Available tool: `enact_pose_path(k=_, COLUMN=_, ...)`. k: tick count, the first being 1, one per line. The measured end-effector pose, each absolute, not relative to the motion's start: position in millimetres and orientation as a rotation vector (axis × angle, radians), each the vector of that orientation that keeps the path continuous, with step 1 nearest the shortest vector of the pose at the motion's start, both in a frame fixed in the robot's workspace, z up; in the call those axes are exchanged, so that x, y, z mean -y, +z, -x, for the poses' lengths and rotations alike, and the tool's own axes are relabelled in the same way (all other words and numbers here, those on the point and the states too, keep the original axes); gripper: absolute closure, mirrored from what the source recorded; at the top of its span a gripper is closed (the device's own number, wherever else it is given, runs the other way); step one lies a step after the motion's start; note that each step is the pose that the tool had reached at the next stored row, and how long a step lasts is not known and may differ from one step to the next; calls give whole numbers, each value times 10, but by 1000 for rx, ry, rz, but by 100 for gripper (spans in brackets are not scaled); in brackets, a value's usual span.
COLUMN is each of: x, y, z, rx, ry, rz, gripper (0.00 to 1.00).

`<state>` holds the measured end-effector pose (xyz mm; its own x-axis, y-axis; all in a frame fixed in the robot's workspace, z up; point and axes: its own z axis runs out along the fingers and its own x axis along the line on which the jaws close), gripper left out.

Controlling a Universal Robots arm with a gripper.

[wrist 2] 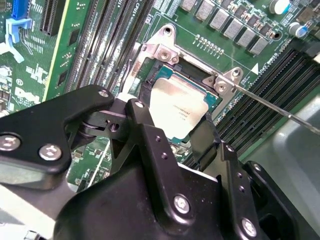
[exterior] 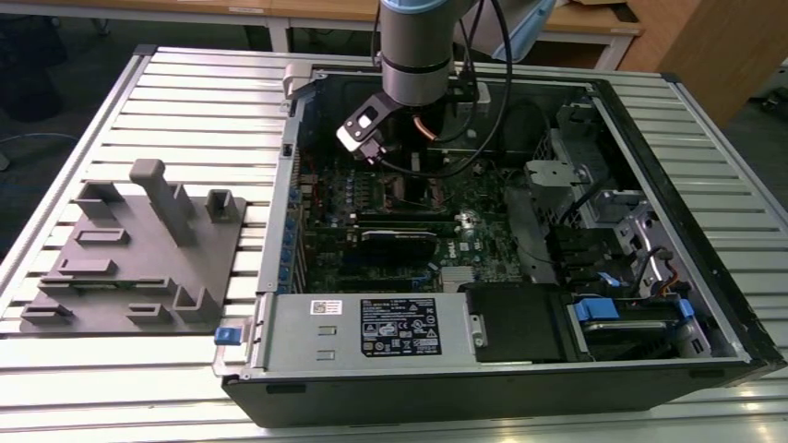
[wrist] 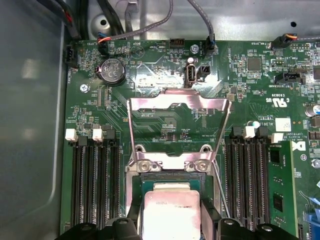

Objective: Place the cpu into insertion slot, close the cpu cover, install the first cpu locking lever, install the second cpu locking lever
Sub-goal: 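Place the cpu into insertion slot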

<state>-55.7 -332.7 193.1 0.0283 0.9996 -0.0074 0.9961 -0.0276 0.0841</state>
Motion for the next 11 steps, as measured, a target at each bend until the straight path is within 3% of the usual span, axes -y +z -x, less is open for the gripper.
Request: enact_pose_path(k=11, x=3328, y=1919, z=551, rx=-2129, ry=81, rz=-2218, gripper=44)
